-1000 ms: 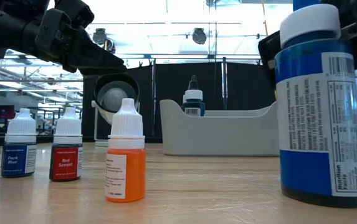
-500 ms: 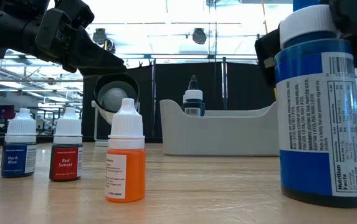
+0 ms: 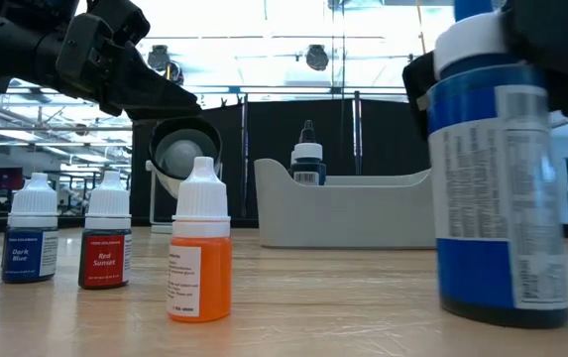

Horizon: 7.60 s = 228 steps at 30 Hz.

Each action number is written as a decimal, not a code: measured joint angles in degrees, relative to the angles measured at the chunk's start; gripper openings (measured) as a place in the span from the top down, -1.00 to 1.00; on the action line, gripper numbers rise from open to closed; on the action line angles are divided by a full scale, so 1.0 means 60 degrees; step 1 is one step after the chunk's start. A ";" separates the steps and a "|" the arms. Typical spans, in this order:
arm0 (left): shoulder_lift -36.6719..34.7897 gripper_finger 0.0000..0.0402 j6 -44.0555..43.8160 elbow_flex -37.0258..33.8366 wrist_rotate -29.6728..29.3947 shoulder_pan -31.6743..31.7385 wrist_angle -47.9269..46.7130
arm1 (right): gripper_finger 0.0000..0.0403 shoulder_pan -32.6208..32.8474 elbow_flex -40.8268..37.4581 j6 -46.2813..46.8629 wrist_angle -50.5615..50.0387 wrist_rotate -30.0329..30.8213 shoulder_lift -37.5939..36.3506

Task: Pick & Place food coloring
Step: Put the large blue food coloring bottle into the white bin, then put the small violet food coloring bottle into the white bin

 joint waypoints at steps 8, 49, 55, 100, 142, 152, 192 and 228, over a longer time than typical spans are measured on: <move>0.0000 0.06 0.0000 0.0000 0.0000 0.0000 0.0000 | 0.45 -0.0167 0.0000 0.0166 0.0054 0.0200 0.0000; 0.0000 0.06 0.0076 0.0004 -0.0004 0.0004 -0.0160 | 0.45 -0.1787 0.1738 -0.2565 -0.7719 0.1967 -0.5477; 0.0000 0.06 0.0076 0.0004 -0.0004 0.0004 -0.0230 | 0.45 -0.2580 0.1734 -0.2585 -0.8109 0.1955 -0.5493; 0.0000 0.06 0.0084 0.0004 -0.0087 0.0004 -0.0423 | 0.45 -0.4972 -0.2401 -0.0257 -0.1392 0.0479 -0.4361; 0.0000 0.06 0.0304 0.0001 -0.0073 0.0004 -0.0080 | 0.44 -0.5509 -0.1610 0.0005 -0.0397 0.0994 -0.1566; 0.0000 0.06 0.0288 0.0000 -0.0066 0.0004 -0.0220 | 0.36 -0.5529 -0.1610 0.0231 -0.0594 0.0963 -0.1570; 0.0000 0.06 0.0000 0.0000 -0.0038 0.0004 -0.0506 | -0.03 -0.5263 -0.1641 0.0191 -0.1343 0.0933 -0.2092; 0.0000 0.06 0.0283 0.0000 -0.0004 0.0004 -0.0362 | 0.96 -0.2112 -0.4390 -0.2743 -0.0755 0.2219 -0.7162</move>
